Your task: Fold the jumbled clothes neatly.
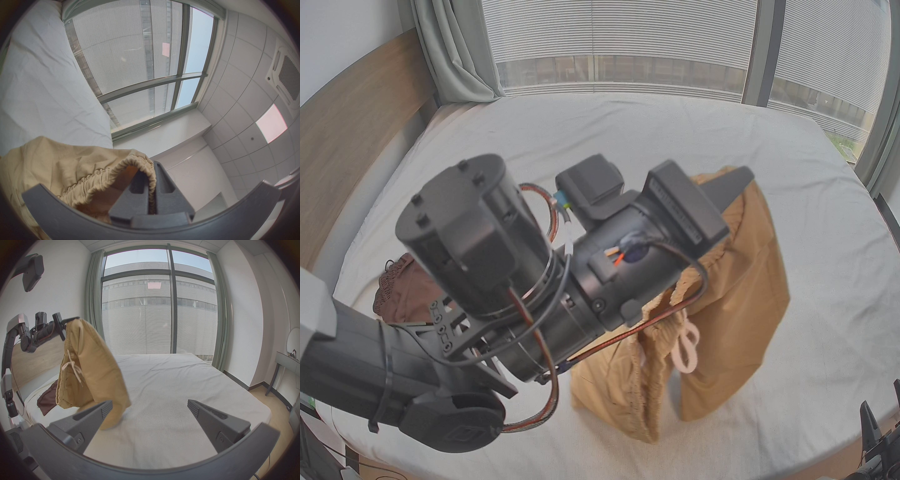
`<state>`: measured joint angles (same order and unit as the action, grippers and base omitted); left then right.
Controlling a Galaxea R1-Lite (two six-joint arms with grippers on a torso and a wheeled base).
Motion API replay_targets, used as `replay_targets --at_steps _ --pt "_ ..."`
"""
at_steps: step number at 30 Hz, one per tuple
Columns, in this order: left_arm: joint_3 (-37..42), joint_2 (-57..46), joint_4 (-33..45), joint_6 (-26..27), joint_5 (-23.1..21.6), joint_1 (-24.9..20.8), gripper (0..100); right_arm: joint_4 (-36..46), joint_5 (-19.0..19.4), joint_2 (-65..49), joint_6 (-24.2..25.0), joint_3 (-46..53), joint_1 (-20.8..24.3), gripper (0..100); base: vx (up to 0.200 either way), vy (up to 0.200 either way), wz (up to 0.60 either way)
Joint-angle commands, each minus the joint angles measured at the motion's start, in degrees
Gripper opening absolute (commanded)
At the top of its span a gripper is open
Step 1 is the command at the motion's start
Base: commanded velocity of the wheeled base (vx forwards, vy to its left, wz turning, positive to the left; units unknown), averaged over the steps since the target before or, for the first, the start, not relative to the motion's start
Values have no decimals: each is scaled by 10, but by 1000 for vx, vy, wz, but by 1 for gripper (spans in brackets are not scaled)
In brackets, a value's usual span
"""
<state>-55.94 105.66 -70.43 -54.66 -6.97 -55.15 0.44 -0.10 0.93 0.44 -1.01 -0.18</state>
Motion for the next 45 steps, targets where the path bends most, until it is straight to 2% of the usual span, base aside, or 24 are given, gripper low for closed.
replay_targets --at_steps 1,6,8,13,16,23,24,26,36,42,45 --pt "-59 2 1 -18 17 -26 0 0 0 -7 0 8 0 100 0 0 0" --pt "-154 3 6 -67 81 -38 0 0 0 -7 -1 9 0 100 0 0 0" --pt "-153 -2 13 -69 89 -29 0 0 0 -7 -1 8 0 100 0 0 0" --pt "-66 -14 16 -69 85 14 0 0 0 -7 -1 8 0 100 0 0 0" --pt "36 -6 0 -62 83 41 0 0 0 -7 -1 9 0 100 0 0 0" --pt "164 49 -118 -60 63 75 0 0 0 -7 -1 8 0 100 0 0 0" --pt "197 75 -169 -59 60 83 0 0 0 -7 -1 8 0 100 0 0 0" --pt "221 95 -190 -50 59 91 0 0 0 -7 -1 9 0 100 0 0 0" --pt "260 91 -185 -26 45 113 0 0 0 -7 -1 9 0 100 0 0 0" --pt "274 77 -185 40 28 140 0 0 0 -7 -1 8 0 100 0 0 0" --pt "282 70 -184 55 22 148 0 0 0 -7 -1 8 0 100 0 0 0"
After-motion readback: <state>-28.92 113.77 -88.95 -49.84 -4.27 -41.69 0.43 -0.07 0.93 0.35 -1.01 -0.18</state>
